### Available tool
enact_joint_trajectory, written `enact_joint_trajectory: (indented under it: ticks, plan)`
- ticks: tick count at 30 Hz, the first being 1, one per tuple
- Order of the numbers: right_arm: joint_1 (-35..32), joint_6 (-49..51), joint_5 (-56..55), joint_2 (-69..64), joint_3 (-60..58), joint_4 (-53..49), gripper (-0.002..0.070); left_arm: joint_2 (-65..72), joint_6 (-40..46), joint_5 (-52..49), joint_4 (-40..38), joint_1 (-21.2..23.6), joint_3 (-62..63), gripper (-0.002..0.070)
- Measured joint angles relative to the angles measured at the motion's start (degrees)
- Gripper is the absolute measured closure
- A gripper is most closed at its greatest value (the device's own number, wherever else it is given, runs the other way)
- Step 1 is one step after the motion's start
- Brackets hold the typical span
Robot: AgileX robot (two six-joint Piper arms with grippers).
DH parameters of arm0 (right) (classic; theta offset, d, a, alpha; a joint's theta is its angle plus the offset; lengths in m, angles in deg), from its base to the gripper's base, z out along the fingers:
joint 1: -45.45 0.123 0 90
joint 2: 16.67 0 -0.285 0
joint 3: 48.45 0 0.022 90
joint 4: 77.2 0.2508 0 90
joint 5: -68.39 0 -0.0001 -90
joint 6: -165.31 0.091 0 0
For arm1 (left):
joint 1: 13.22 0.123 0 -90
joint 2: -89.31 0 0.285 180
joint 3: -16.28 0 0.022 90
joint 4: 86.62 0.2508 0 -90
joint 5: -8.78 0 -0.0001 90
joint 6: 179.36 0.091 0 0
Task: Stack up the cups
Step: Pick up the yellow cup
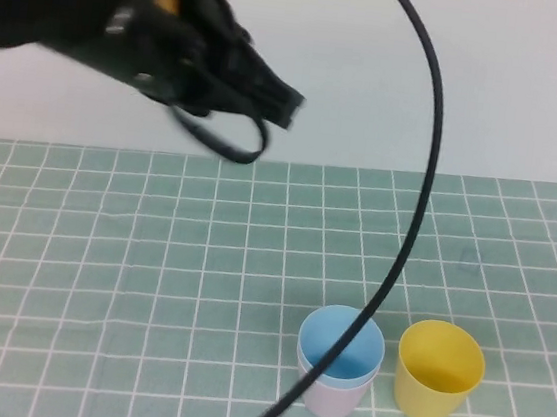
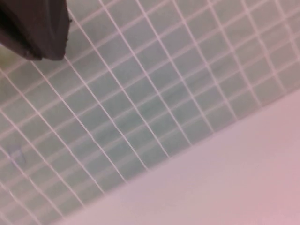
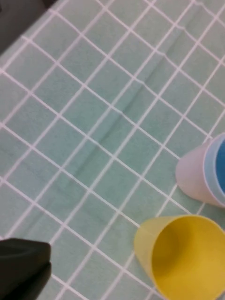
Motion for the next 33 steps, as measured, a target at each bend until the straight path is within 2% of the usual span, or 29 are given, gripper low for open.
enact_joint_trajectory:
  ticks: [4, 9, 12, 18, 29, 31, 33]
  plan:
    - [2.8, 1.5, -2.5, -7.1, 3.8, -3.2, 0.0594, -7.0, -5.0, 2.4, 7.6, -4.0, -6.8, 0.0675]
    - [5.0, 1.6, -3.6, -17.3, 10.1, -6.7, 0.0376, -13.6, -10.9, 4.8, 12.8, -7.6, -19.0, 0.0675]
    - [5.1, 1.6, -4.5, -23.1, 13.0, -7.2, 0.0300, -17.3, -15.2, 7.4, 15.7, -8.6, -26.7, 0.0675]
    - [5.1, 2.0, -6.7, -34.4, 17.5, -7.6, 0.0279, -23.9, -23.4, 9.1, 19.9, -8.6, -35.9, 0.0675]
    - [5.1, 4.2, -10.6, -46.6, 20.6, -11.4, 0.0276, -27.3, -24.1, 9.7, 22.6, -8.6, -41.6, 0.0675]
    - [5.1, 4.5, -10.9, -47.1, 20.7, -11.5, 0.0293, -27.3, -24.1, 9.9, 22.9, -8.6, -42.1, 0.0675]
    - [5.1, 4.6, -11.0, -47.5, 20.7, -11.6, 0.0343, -27.3, -24.5, 10.2, 23.9, -8.6, -42.8, 0.0675]
